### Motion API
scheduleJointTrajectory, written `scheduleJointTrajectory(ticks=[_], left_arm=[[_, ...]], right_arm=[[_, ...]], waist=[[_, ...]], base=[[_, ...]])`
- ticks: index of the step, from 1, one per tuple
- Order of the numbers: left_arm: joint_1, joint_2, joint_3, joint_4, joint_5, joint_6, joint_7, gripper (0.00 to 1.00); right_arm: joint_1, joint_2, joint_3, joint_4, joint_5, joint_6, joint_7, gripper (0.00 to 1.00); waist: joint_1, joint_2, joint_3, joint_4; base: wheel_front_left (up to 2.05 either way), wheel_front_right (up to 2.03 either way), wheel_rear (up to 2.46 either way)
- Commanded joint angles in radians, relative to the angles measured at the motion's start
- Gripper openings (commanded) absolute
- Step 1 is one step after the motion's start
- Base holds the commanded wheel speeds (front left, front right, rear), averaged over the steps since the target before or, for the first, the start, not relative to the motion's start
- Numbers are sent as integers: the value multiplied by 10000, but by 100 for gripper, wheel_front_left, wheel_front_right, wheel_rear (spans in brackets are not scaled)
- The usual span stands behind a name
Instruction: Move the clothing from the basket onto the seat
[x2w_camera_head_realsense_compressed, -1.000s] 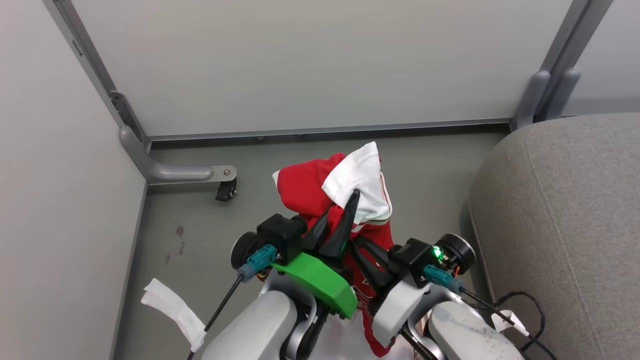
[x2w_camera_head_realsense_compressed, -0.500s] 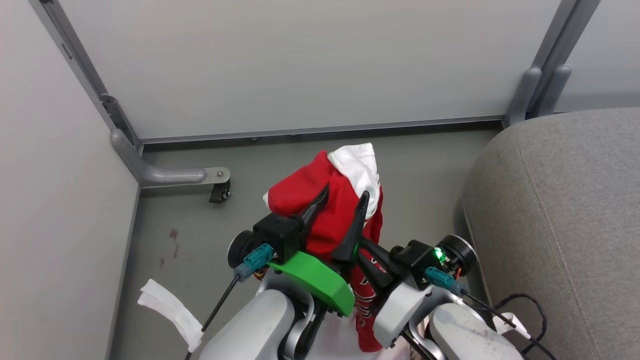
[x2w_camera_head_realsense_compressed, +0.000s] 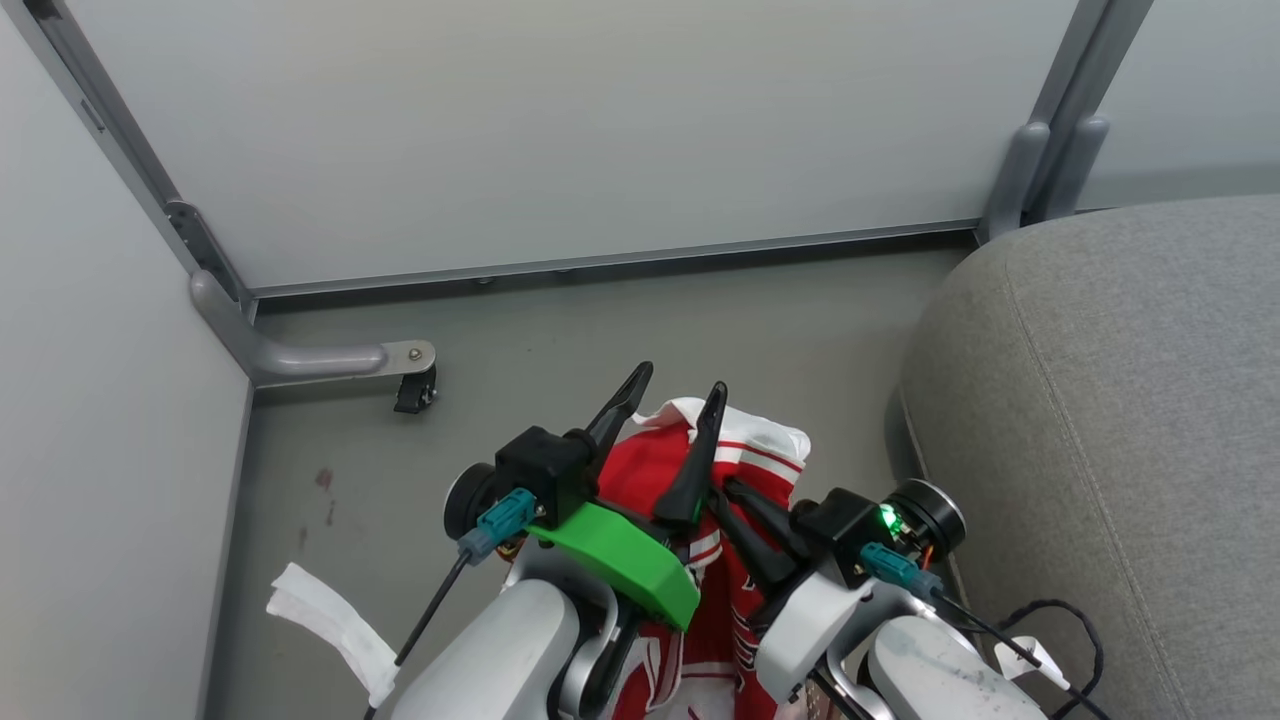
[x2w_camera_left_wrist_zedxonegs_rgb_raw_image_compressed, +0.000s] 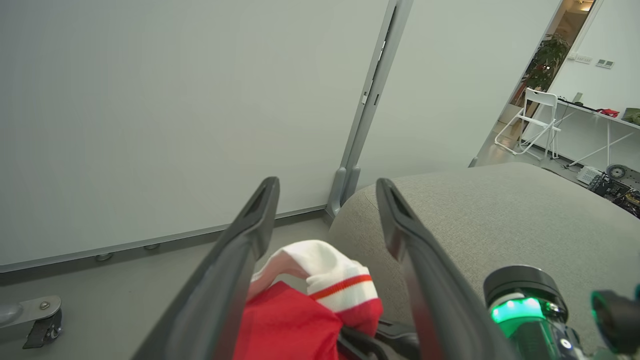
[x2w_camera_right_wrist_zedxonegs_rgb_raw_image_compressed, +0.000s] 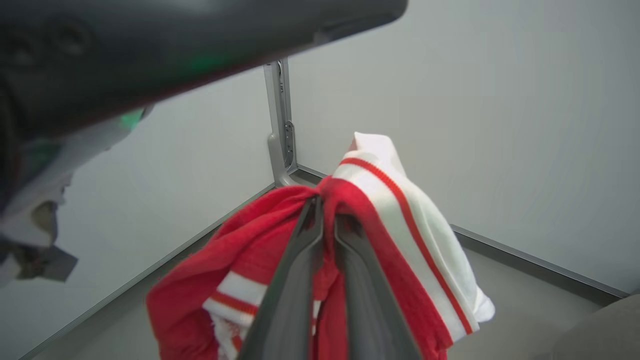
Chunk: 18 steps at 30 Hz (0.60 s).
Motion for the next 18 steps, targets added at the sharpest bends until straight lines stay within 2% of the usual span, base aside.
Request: scheduleJointTrajectory(ticks=[1,9,18], left_arm=[[87,16,55,34,59,-29,-7,100],[169,18,358,237,350,40,-7,100],[245,19,1040,382,956,-146,-5,100]], right_arm=[[128,-36,-57,-68,-82,-14,-50,0],[193,-38,-222,-277,-83,-14,-50,0],[224,-35,-463,-705,-104,-14,-50,0]], waist=[[0,0,-1,-54],[0,0,-38,-594],[0,0,132,-1966]], base=[[0,0,0],[0,0,0],[0,0,0]])
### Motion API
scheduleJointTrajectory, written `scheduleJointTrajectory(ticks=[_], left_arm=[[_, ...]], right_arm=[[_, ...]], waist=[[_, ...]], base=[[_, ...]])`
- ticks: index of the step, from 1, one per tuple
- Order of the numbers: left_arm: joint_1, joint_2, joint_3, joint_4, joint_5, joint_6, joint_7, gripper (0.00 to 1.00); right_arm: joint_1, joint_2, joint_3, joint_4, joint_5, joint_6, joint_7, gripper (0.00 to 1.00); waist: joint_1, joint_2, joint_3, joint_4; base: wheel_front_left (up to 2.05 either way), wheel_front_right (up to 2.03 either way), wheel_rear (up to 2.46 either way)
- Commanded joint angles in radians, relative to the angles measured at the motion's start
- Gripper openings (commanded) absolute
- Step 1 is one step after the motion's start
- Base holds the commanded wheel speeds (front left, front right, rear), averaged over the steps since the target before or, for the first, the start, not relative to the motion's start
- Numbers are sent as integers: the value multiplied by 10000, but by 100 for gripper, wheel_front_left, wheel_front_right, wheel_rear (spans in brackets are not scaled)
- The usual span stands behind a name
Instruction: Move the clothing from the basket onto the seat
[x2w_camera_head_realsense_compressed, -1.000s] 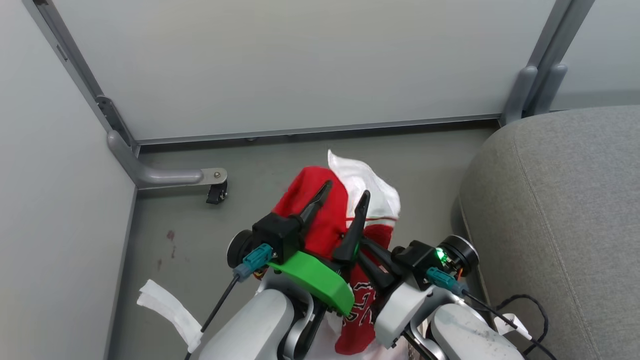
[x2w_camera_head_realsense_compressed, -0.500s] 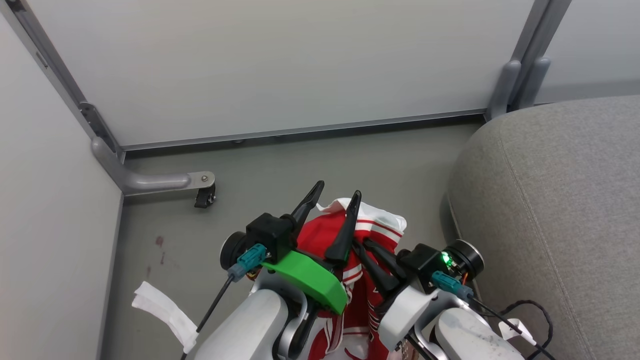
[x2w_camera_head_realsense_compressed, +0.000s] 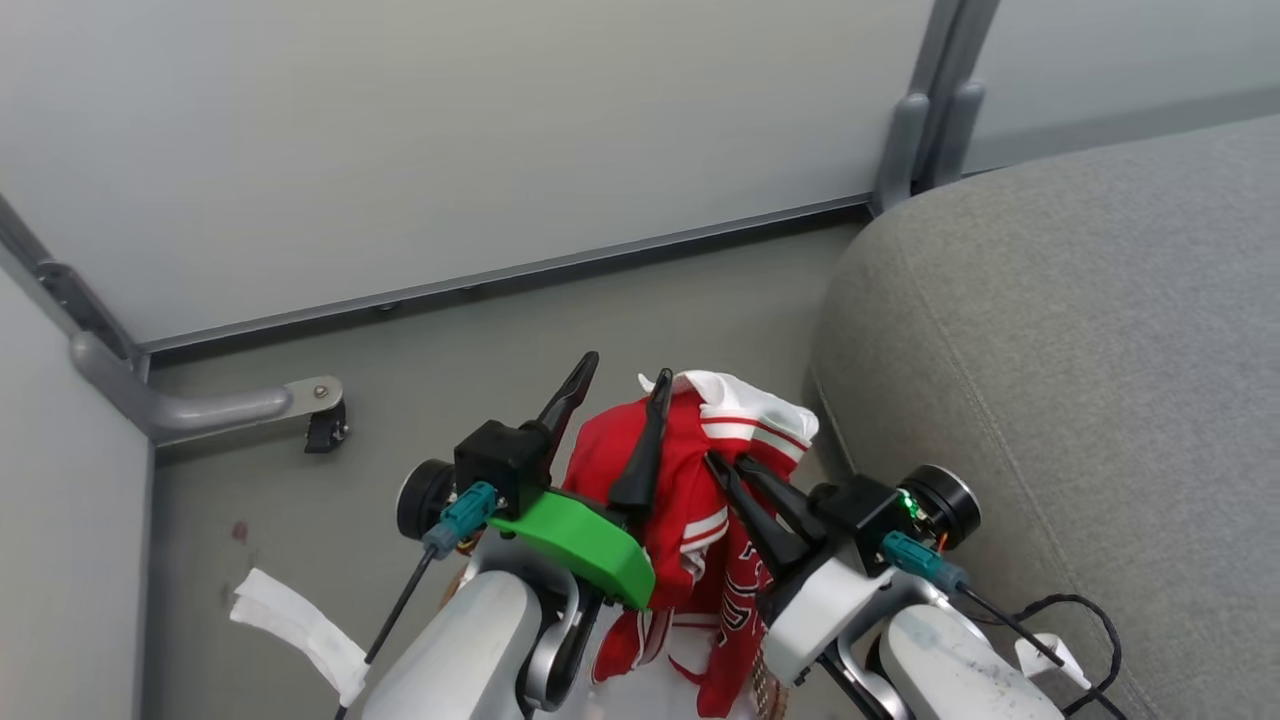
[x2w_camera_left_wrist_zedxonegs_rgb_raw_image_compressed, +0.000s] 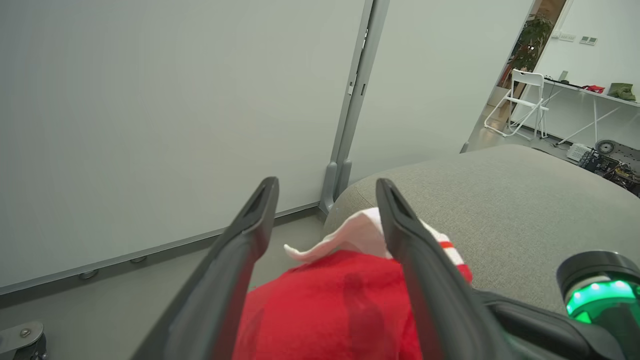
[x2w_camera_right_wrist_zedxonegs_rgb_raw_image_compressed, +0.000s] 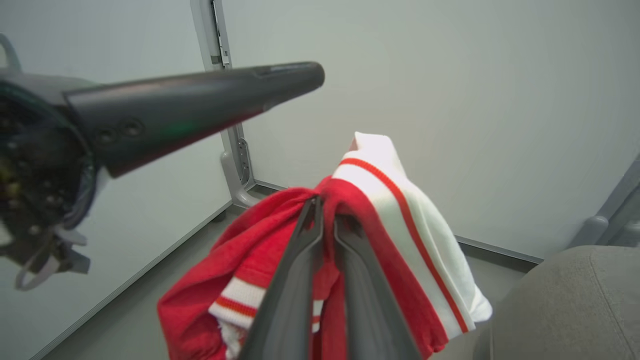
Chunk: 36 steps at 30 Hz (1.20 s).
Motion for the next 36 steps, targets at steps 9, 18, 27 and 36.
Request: scheduleJointTrajectory(ticks=[9,18,27,36], left_arm=[[293,24,862,-107,576,-256,-7,100],[303,29,1423,-159,907,-403,-7,100],[-12,38,1473,-48,1138,-589,-7,100],[-425,100,1650,90,1811,-851,-7,100]], right_arm=[[175,-31,-319,-601,-143,-14,-50,0],[199,-26,-575,-1031,-230,-14,-50,0],[-495,-321,-1410,-1641,-619,-14,-52,0],[-4294,-2181,-2383,-1922,-1118,-14,-50,0]], waist=[[0,-1,282,-2350],[0,-1,528,-3864],[0,-1,1097,-4153],[0,-1,2283,-3848]], base=[[0,0,0],[0,0,0],[0,0,0],[0,0,0]])
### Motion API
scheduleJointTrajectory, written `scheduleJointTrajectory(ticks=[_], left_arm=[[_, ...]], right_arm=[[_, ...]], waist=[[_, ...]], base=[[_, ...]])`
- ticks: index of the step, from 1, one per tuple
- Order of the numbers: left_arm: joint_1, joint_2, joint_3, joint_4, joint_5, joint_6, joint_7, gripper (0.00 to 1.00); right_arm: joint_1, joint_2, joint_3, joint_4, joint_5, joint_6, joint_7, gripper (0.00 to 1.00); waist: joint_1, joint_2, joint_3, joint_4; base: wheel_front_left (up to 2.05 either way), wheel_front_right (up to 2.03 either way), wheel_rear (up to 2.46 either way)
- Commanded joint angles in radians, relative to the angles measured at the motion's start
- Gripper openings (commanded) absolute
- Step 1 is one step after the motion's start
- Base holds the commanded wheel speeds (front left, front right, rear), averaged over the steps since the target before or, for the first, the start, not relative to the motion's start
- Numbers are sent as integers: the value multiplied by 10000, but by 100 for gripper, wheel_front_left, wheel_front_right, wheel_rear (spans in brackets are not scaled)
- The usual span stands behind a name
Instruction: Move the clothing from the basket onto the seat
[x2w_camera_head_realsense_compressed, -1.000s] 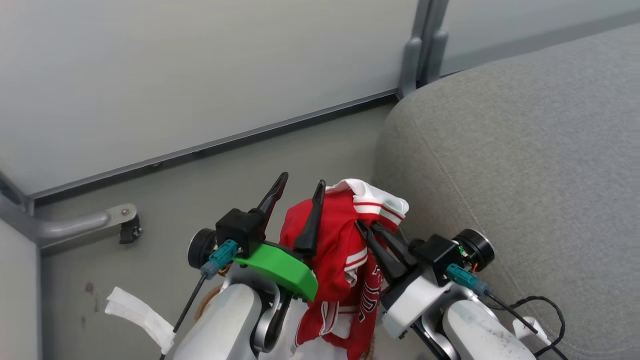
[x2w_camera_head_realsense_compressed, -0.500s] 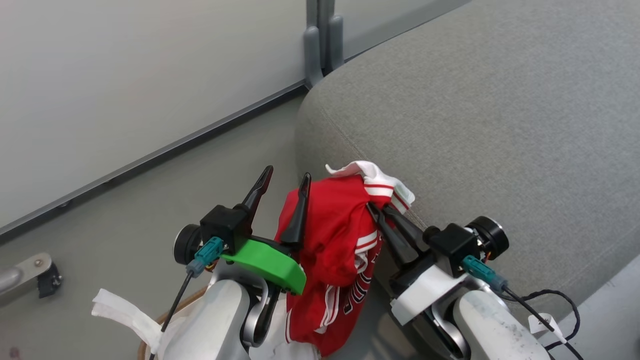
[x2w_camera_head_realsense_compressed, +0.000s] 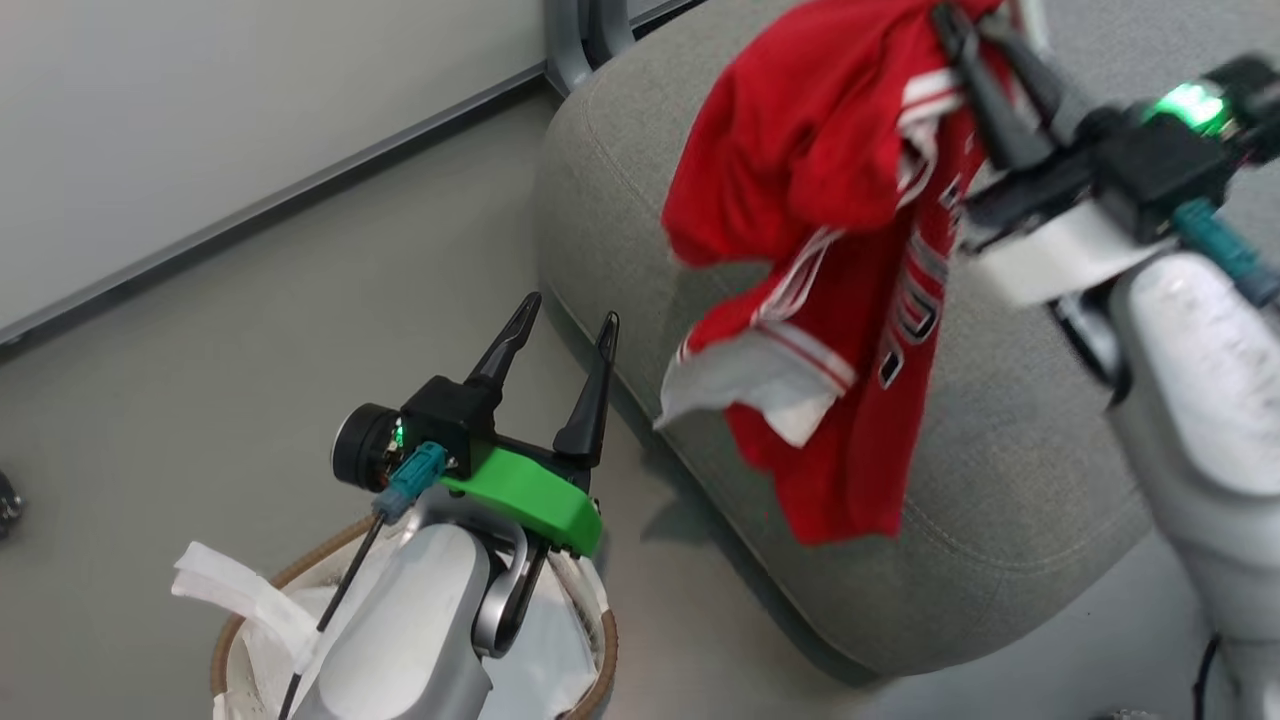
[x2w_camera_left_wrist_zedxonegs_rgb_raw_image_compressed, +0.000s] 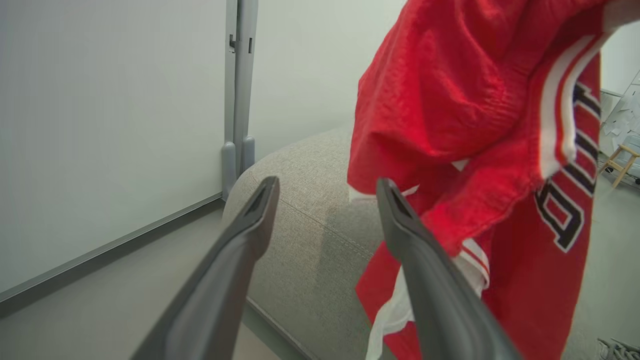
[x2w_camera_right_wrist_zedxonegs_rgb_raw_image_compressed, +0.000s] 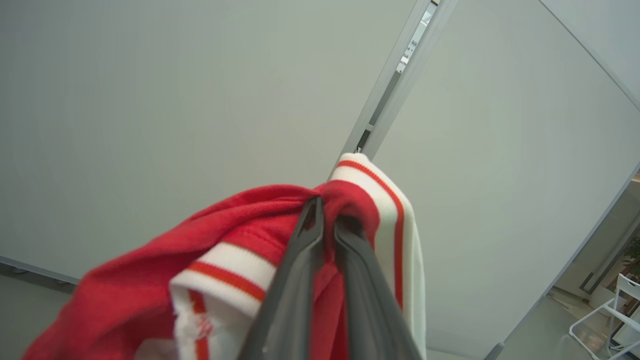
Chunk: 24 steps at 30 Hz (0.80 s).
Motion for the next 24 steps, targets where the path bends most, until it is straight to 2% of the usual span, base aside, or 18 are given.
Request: scheduleJointTrajectory(ticks=[1,9,13,18,24], left_arm=[[-194,105,-25,20,119,-80,-5,100],[-721,189,-213,0,350,-258,-5,100],[-988,207,-357,-9,381,-316,-5,100],[-1343,251,-531,-61,423,-361,-5,100],[-1694,327,-925,-90,485,-409,-5,100]], right_arm=[[-706,-303,-215,-60,-130,-14,-50,0],[-3853,-1906,-1004,709,-574,-14,-47,0],[-4598,-2314,-1159,1622,-642,-14,-47,0],[-4281,-2239,-1720,2519,-477,-14,-49,0],[-2788,-1702,-2854,3575,-585,-14,-41,0]], waist=[[0,-1,582,309],[0,-1,1459,925],[0,-1,1871,1226],[0,-1,2459,1562],[0,-1,3080,1816]], base=[[0,0,0],[0,0,0],[0,0,0],[0,0,0],[0,0,0]])
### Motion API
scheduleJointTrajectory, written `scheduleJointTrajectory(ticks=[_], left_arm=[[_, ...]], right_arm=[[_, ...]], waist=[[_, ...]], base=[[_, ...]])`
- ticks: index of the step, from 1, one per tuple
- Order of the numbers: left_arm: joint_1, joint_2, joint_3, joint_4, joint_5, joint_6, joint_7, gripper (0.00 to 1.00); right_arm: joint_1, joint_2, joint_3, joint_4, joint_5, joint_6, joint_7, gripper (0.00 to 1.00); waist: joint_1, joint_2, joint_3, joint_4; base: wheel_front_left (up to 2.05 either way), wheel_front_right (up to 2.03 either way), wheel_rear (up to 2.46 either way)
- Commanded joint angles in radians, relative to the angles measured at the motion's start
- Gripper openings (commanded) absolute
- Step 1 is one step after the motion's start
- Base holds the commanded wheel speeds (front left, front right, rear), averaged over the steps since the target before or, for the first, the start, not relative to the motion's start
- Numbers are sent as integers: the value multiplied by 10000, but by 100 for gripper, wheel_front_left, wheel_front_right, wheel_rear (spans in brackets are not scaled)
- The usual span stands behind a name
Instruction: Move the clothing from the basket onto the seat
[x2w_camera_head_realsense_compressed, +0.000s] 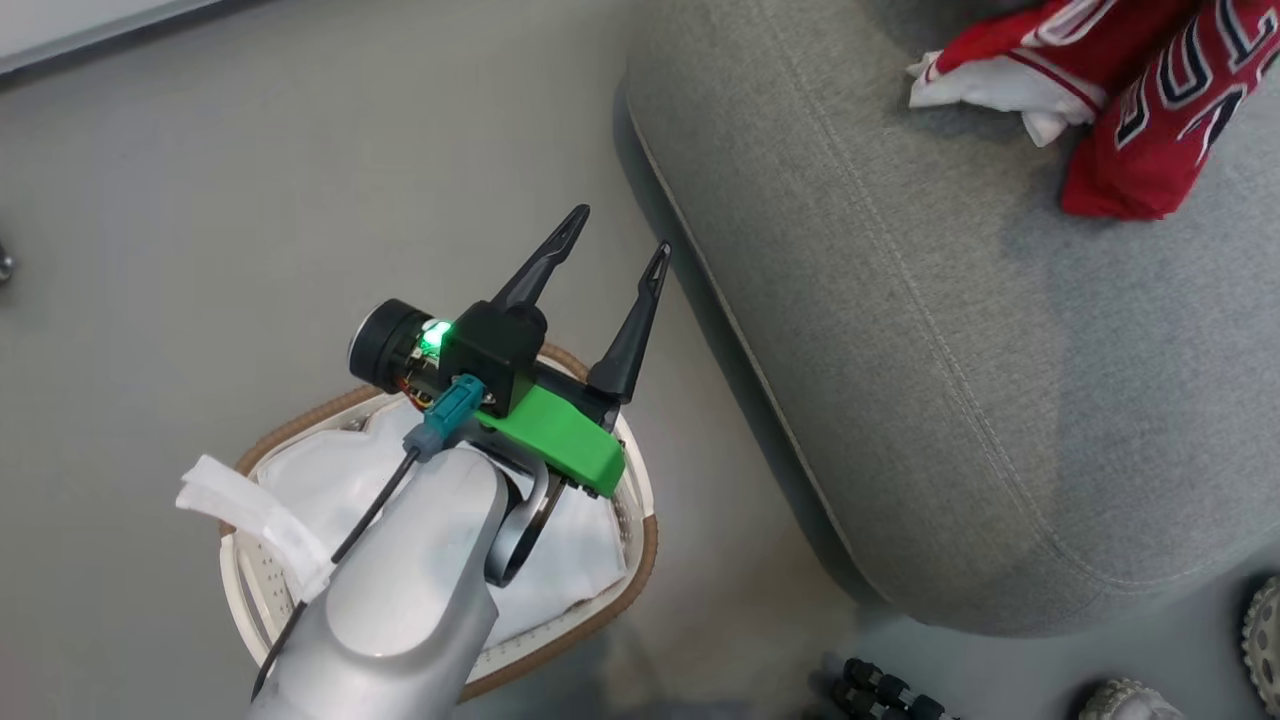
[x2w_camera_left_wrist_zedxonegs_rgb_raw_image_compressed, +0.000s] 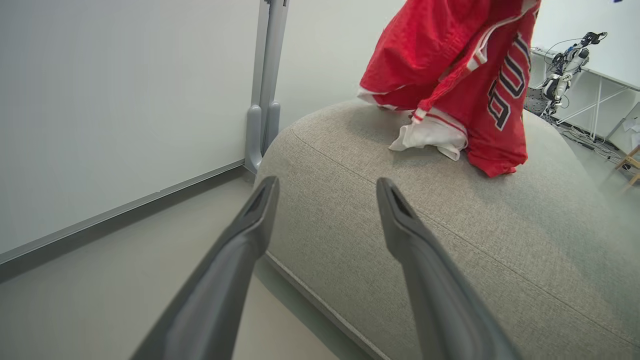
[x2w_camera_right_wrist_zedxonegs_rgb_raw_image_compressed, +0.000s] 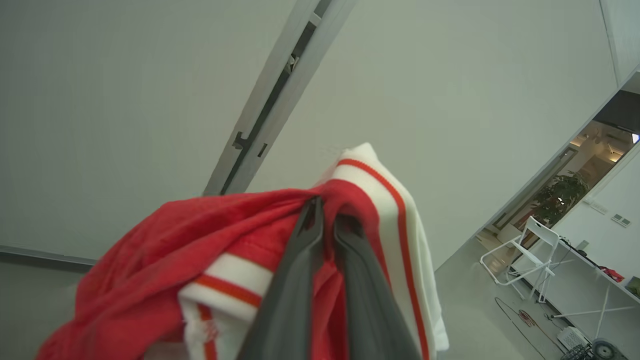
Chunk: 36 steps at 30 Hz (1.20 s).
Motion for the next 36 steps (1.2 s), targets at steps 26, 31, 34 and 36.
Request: scheduleJointTrajectory(ticks=[26,31,34,36], left_arm=[[398,-93,-537,177,-423,-69,-7,100],[885,-155,-342,357,-404,53,-7,100],[1208,-192,-158,406,-374,131,-7,100],[1406,-211,-47,431,-379,187,-7,100]], right_arm=[[4761,2110,-2253,-353,-271,-14,-23,100],[5259,2250,-2015,-947,-141,-14,-23,100],[5557,2332,-1820,-1228,-47,-14,-24,100],[5772,2362,-1645,-1299,8,-14,-23,100]], waist=[[-1,-1,-1293,69],[-1,-1,-2083,42],[-1,-1,-2477,126],[-1,-1,-2707,241]], base=[[0,0,0],[0,0,0],[0,0,0],[0,0,0]])
